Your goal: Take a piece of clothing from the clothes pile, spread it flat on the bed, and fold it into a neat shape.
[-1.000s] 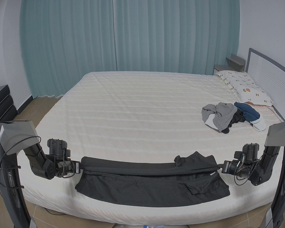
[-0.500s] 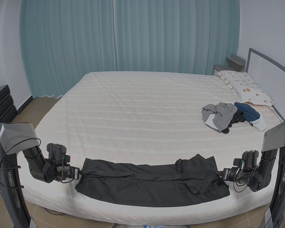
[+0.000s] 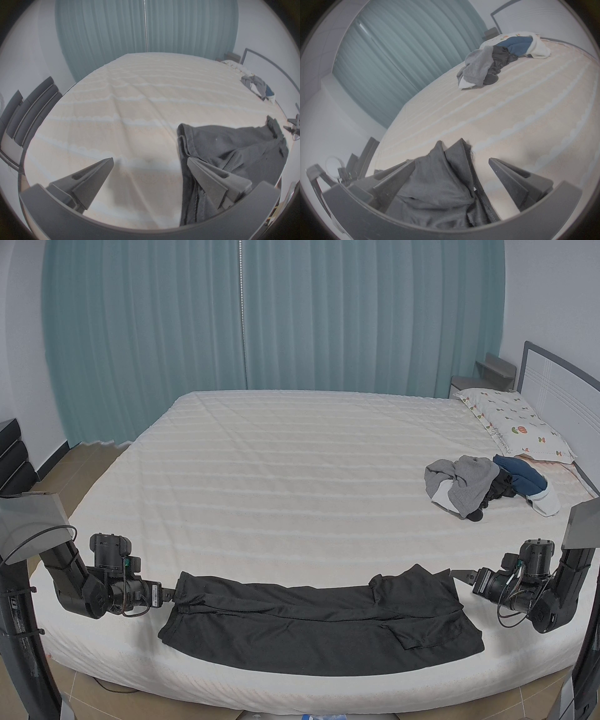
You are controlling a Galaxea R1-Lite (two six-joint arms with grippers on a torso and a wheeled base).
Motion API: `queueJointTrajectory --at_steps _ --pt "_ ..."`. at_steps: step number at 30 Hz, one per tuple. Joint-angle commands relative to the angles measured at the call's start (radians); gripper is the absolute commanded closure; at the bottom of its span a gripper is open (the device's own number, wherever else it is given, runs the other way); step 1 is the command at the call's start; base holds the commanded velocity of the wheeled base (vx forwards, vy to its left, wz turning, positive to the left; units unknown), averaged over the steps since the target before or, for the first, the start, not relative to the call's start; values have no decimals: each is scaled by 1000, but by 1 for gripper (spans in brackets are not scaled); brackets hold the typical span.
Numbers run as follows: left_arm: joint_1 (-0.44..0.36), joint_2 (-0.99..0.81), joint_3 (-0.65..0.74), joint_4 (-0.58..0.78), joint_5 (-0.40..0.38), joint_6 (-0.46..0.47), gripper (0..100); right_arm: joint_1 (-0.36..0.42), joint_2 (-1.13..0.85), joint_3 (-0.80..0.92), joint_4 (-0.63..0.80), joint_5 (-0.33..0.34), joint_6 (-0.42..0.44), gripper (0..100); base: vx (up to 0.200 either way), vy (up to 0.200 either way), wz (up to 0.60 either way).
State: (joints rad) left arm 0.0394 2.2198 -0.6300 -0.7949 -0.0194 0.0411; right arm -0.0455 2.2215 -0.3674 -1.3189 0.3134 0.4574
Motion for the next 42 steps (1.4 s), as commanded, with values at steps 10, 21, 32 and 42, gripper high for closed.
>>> queueJointTrajectory --at_steps 10,21,32,42 --pt "34 -135 -93 214 -183 -155 0 -25 79 -74 -51 59 377 0 0 0 0" --pt "-79 -131 -142 279 -180 -414 0 0 119 -77 -83 78 468 0 0 0 0" --pt "-118 -129 33 200 -162 -583 0 13 -5 -48 -13 67 478 0 0 0 0" --pt "-151 -115 27 121 -154 -757 0 4 -5 58 -80 27 484 0 -200 0 0"
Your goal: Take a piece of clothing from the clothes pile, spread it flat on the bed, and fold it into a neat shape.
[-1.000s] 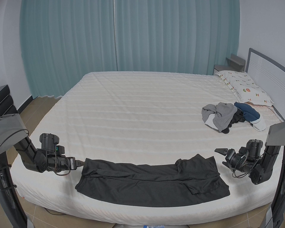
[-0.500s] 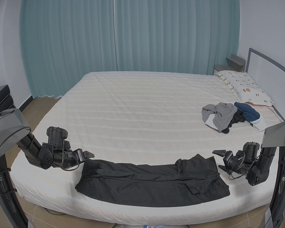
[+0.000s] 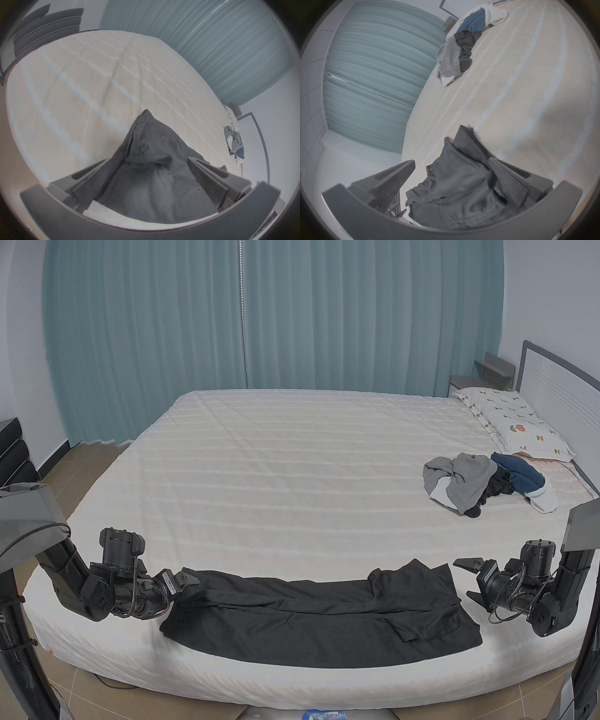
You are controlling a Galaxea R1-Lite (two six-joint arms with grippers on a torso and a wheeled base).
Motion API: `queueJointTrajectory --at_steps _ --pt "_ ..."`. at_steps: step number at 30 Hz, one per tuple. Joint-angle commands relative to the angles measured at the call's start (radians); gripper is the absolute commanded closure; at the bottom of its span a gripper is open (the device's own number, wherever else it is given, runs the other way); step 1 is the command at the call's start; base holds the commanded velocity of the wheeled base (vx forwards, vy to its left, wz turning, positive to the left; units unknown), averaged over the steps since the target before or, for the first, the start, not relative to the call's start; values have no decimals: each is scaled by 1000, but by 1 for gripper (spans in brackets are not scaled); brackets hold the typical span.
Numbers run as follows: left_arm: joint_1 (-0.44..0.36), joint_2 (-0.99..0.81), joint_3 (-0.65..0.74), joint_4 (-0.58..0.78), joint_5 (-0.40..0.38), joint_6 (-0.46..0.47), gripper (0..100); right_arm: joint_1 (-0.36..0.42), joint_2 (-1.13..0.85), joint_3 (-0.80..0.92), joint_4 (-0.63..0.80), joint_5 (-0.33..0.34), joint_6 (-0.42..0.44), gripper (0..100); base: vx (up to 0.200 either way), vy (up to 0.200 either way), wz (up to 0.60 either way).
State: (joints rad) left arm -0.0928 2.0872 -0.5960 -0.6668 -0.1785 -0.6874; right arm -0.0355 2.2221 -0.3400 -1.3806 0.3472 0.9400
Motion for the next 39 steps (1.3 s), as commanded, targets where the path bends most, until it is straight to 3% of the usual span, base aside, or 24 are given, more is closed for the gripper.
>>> queueJointTrajectory --at_steps 1,4,8,11,16,21,22,27,28,29,30,35,39 --pt "-19 17 -7 -7 5 -29 0 -6 -6 30 -18 -7 2 0 0 0 0" --pt "-44 53 -68 1 100 -115 0 5 11 38 -34 -13 2 0 0 0 0" --pt "-67 117 -130 6 209 -136 0 9 4 41 -35 -14 37 0 0 0 0" --pt "-81 134 -145 6 240 -147 0 9 -6 41 -37 -14 82 0 0 0 0" --pt "-96 146 -183 7 246 -230 0 9 -7 42 -44 -16 85 0 0 0 0" --pt "-94 197 -229 3 269 -234 0 28 -1 45 -58 -40 86 0 0 0 0" --pt "-94 198 -231 3 272 -234 100 29 -1 45 -58 -40 86 0 0 0 0" --pt "-94 220 -255 3 353 -236 100 71 -18 44 -55 -116 83 0 0 0 0" --pt "-93 209 -248 -2 378 -244 100 97 -36 30 -35 -188 72 0 0 0 0" --pt "-93 208 -246 -2 379 -245 100 98 -38 30 -34 -194 71 0 0 0 0" --pt "-88 178 -242 -4 387 -280 100 123 -59 12 -20 -246 54 0 0 0 0" --pt "-81 131 -231 -4 387 -310 100 157 -102 -20 54 -271 48 0 0 0 0" --pt "-61 82 -226 -17 383 -317 100 175 -133 -97 196 -286 54 0 0 0 0"
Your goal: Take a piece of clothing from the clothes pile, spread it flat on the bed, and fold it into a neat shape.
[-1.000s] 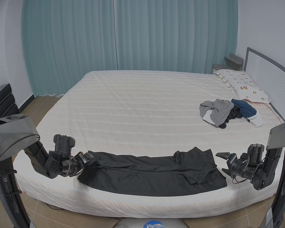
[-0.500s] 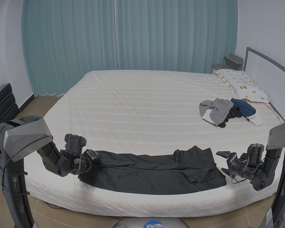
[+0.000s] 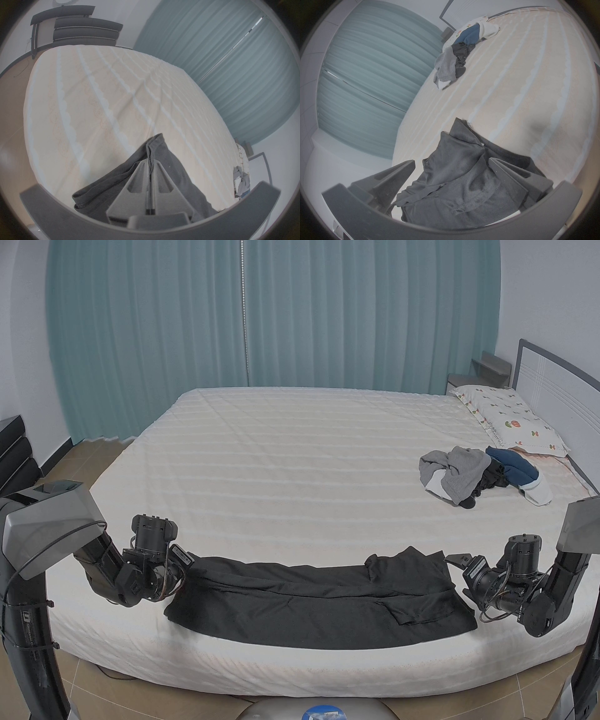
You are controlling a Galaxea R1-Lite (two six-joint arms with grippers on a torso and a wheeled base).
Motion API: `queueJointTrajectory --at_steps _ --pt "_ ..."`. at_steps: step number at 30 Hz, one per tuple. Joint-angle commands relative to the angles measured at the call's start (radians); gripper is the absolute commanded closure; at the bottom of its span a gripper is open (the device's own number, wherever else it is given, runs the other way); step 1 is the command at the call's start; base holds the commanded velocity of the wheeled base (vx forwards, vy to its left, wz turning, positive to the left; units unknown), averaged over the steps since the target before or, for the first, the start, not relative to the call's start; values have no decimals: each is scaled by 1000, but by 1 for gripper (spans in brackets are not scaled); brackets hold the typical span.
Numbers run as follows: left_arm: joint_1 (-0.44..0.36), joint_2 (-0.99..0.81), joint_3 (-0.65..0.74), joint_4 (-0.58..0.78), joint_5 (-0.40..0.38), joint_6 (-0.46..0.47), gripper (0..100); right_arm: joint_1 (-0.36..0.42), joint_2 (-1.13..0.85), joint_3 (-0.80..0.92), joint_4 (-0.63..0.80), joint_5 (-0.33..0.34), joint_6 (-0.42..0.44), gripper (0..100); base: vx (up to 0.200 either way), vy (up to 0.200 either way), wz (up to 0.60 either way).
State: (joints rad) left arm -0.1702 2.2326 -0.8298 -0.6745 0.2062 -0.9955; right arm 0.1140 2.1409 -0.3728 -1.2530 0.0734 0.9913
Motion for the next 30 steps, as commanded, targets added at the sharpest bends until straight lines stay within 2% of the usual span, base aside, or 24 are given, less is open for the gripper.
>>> queueJointTrajectory --at_steps 1,8,15,25,30 --pt "17 -65 8 -11 -2 -9 100 27 -55 -64 76 -14 4 0 0 0 0" --pt "24 -80 9 -109 -4 -58 100 81 -91 -66 129 -64 27 0 0 0 0" --pt "24 -79 14 -112 -8 -60 100 107 -78 -74 130 -80 29 0 0 0 0" --pt "18 -88 14 -116 -11 -61 100 147 90 -233 178 -84 112 0 0 0 0" --pt "17 -83 15 -116 -11 -61 100 174 168 -357 248 -138 110 0 0 0 0"
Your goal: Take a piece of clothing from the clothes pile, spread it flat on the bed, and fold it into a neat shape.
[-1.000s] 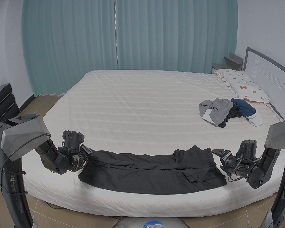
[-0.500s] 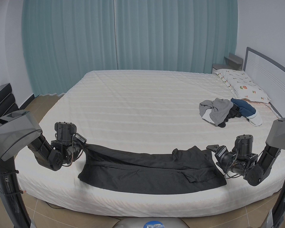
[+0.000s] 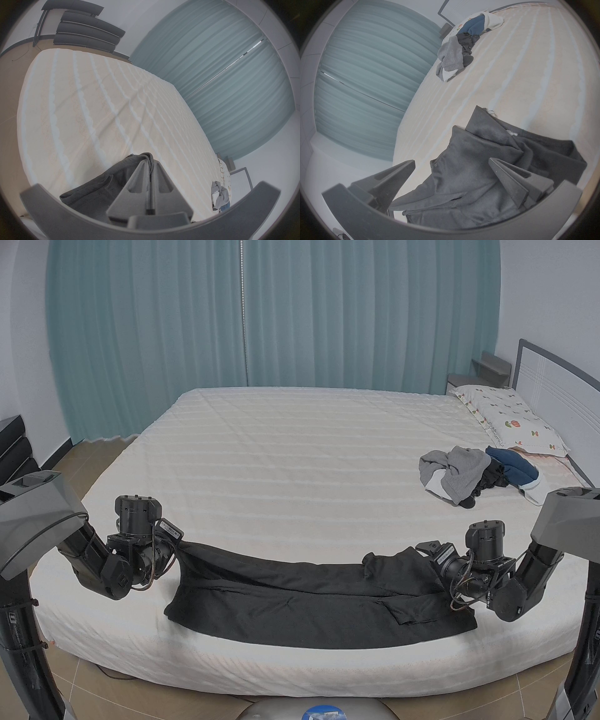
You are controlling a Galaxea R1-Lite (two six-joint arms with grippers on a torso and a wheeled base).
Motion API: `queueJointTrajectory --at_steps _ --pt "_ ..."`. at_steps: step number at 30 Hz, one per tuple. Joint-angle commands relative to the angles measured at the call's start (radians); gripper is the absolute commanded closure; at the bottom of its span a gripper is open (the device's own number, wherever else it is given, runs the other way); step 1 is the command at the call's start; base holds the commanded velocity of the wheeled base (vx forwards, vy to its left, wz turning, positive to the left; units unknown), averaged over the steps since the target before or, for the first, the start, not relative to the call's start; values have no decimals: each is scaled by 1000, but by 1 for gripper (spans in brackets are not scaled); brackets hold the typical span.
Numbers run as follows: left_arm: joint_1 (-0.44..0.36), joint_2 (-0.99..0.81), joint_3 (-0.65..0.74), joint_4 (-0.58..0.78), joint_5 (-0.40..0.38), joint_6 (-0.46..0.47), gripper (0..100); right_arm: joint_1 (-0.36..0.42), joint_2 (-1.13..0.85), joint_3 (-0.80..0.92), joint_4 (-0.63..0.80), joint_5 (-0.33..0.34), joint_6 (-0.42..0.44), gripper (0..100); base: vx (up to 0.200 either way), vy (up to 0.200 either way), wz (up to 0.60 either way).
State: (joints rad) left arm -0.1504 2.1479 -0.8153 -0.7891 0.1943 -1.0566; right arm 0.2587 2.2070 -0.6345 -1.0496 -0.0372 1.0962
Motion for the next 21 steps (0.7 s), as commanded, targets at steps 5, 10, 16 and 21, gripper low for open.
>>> queueJointTrajectory --at_steps 5,10,16,21 --pt "-3 6 -1 -1 1 1 100 53 135 -131 80 -32 8 0 0 0 0" --pt "-5 6 1 -1 1 1 100 50 146 -136 77 -30 8 0 0 0 0" --pt "-5 7 1 -1 1 1 100 47 108 -110 83 -33 10 0 0 0 0" --pt "-3 7 1 -1 1 1 100 40 76 -82 86 -33 10 0 0 0 0"
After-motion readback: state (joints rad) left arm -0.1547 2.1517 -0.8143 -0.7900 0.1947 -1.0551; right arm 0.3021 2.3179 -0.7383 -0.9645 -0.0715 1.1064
